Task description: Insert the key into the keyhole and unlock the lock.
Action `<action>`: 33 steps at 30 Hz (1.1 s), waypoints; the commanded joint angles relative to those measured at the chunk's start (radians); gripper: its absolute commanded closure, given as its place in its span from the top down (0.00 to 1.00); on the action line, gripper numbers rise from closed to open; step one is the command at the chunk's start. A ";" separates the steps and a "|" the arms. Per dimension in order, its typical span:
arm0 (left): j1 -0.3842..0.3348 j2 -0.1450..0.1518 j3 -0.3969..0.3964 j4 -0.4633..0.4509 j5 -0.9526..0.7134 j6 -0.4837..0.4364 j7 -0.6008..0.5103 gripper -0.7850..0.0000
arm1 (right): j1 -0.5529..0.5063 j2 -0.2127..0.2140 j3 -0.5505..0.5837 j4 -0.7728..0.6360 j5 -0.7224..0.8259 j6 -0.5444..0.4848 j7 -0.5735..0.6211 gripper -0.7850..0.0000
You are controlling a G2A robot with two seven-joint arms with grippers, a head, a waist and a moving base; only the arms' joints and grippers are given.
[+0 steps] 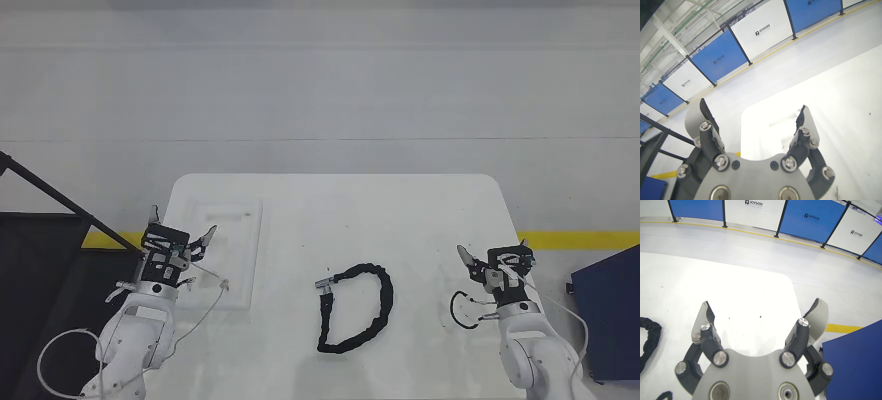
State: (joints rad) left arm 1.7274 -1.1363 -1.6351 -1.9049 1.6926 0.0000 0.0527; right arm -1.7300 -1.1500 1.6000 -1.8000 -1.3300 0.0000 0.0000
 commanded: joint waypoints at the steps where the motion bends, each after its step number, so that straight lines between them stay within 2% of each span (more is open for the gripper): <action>1: 0.014 0.007 -0.024 -0.032 0.082 -0.055 -0.028 1.00 | 0.000 0.000 0.000 0.000 0.000 0.000 0.000 1.00; 5: 0.038 0.017 -0.090 -0.120 0.047 -0.238 -0.150 1.00 | 0.000 0.000 0.000 0.000 0.000 0.000 0.000 1.00; 10: 0.048 0.032 -0.187 -0.208 -0.163 -0.552 -0.350 1.00 | 0.000 0.000 0.000 0.000 0.000 0.000 0.000 1.00; 15: 0.029 0.043 -0.236 -0.227 -0.360 -0.715 -0.553 1.00 | 0.000 0.000 0.000 0.000 0.000 0.000 0.000 1.00; 19: -0.007 0.051 -0.221 -0.193 -0.528 -0.766 -0.702 1.00 | 0.000 0.000 0.000 0.000 0.000 0.000 0.000 1.00; 23: -0.070 0.060 -0.183 -0.135 -0.630 -0.768 -0.847 1.00 | 0.000 0.000 0.000 0.000 0.000 0.000 0.000 1.00; 28: -0.180 0.071 -0.116 -0.054 -0.665 -0.745 -0.981 1.00 | 0.000 0.000 0.000 0.000 0.000 0.000 0.000 1.00; 33: -0.250 0.081 -0.049 -0.004 -0.685 -0.758 -1.083 1.00 | 0.000 0.000 0.000 0.000 0.000 0.000 0.000 1.00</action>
State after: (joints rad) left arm 1.4873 -1.0572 -1.6997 -1.9179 1.0137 -0.7554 -1.0088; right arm -1.7300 -1.1500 1.6000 -1.8000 -1.3300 0.0000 0.0000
